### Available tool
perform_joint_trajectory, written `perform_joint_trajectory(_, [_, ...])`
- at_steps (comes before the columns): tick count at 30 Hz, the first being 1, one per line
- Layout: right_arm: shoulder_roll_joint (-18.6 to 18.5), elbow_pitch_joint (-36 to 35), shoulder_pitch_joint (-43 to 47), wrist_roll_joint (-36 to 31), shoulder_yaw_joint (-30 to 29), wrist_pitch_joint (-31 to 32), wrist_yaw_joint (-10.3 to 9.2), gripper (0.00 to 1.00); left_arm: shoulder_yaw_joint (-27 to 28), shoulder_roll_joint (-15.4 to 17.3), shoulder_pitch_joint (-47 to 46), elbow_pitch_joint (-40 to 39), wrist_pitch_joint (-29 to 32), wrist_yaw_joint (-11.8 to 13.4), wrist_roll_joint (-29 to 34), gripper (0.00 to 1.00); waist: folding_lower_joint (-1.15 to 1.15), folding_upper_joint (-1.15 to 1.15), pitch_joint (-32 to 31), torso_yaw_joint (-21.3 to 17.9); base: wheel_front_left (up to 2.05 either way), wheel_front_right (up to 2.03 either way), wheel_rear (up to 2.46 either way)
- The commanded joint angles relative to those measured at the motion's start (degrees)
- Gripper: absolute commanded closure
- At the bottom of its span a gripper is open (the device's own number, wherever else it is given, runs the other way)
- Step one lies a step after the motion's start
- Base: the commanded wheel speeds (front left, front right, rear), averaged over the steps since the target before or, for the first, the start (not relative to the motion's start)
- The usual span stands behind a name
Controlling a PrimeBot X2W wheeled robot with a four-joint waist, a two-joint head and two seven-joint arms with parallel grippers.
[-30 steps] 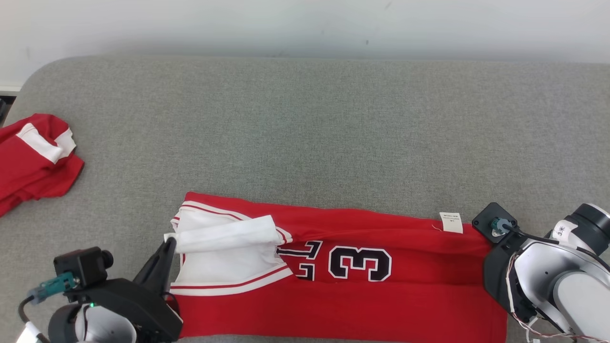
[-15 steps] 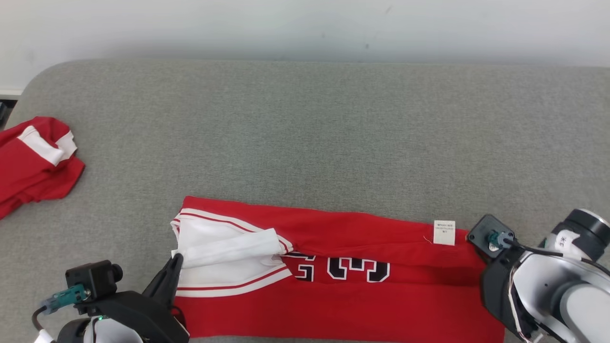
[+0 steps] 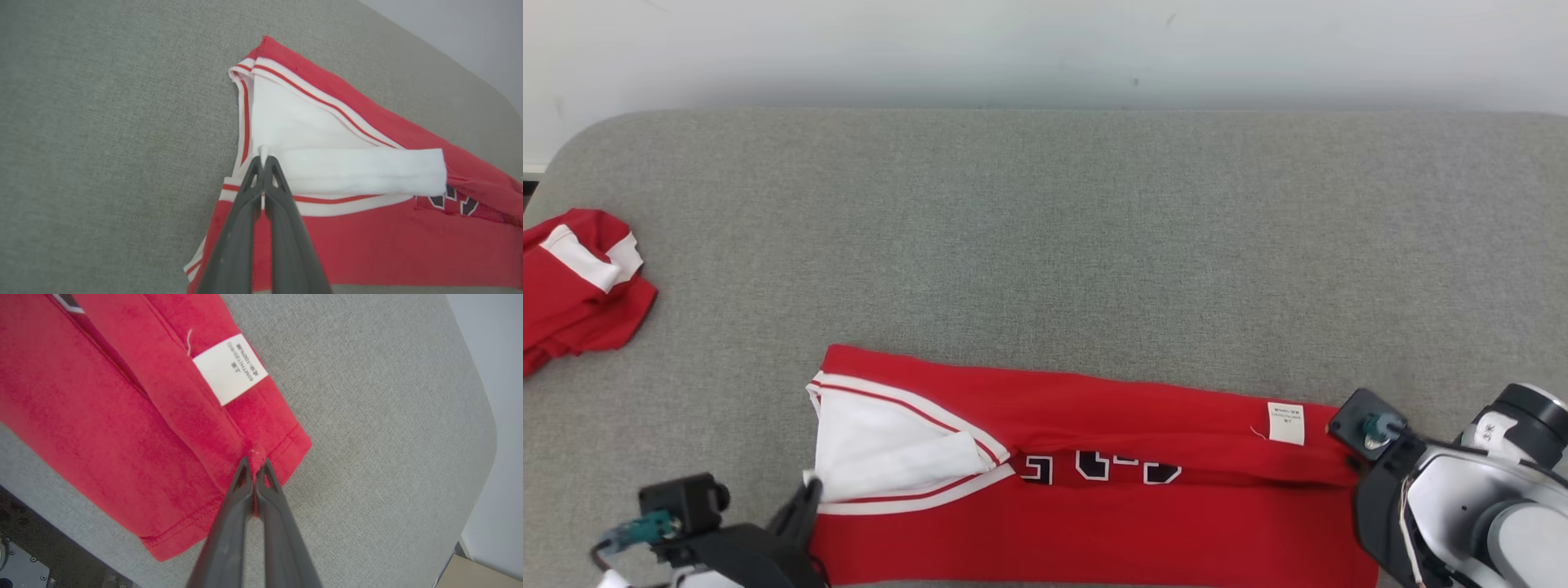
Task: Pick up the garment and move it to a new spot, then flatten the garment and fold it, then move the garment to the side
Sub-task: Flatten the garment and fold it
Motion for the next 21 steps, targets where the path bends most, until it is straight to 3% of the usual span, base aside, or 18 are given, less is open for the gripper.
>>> perform_joint_trajectory(1, [0.59,0.43,0.37,0.36,-0.81,-0.4,-0.04,0.0,-0.12,0.46,0.85,0.35,0.64,0.19,-0.09,1.0,0.0,-0.01,-0.12,0.08,0.0,0.0,0.0])
perform_joint_trajectory(2, [1.07,1.04,0.71,0.03,-1.45,-0.35,-0.04,0.0,-0.61,0.5,1.13,0.61,1.18,-0.04,-0.24,0.87,0.0,-0.01,-0.22,0.17,0.0,0.0,0.0])
perform_joint_trajectory(3, [1.61,1.46,1.18,0.0,-1.81,-0.3,-0.04,0.0,-0.77,0.57,1.0,0.5,1.18,-0.3,-0.14,0.54,0.0,-0.01,-0.33,0.27,0.0,0.0,0.0])
perform_joint_trajectory(4, [2.07,1.6,1.33,-0.2,-2.13,-0.62,-0.04,0.0,-0.87,0.55,0.85,0.62,1.26,-0.18,-0.08,0.0,0.0,-0.01,-0.46,0.39,0.0,0.0,0.0])
perform_joint_trajectory(14, [4.77,1.42,3.4,-0.79,-7.36,-3.62,-0.04,0.0,-0.92,2.09,2.34,1.17,1.39,1.41,1.14,0.0,0.0,-0.01,-3.16,0.82,0.0,0.0,0.0])
perform_joint_trajectory(21, [13.07,1.77,7.32,-3.01,-17.45,-12.74,-0.04,0.0,0.53,1.47,1.79,-0.55,-8.45,-0.96,2.83,0.0,0.0,-0.01,-5.97,1.05,0.0,0.0,0.0])
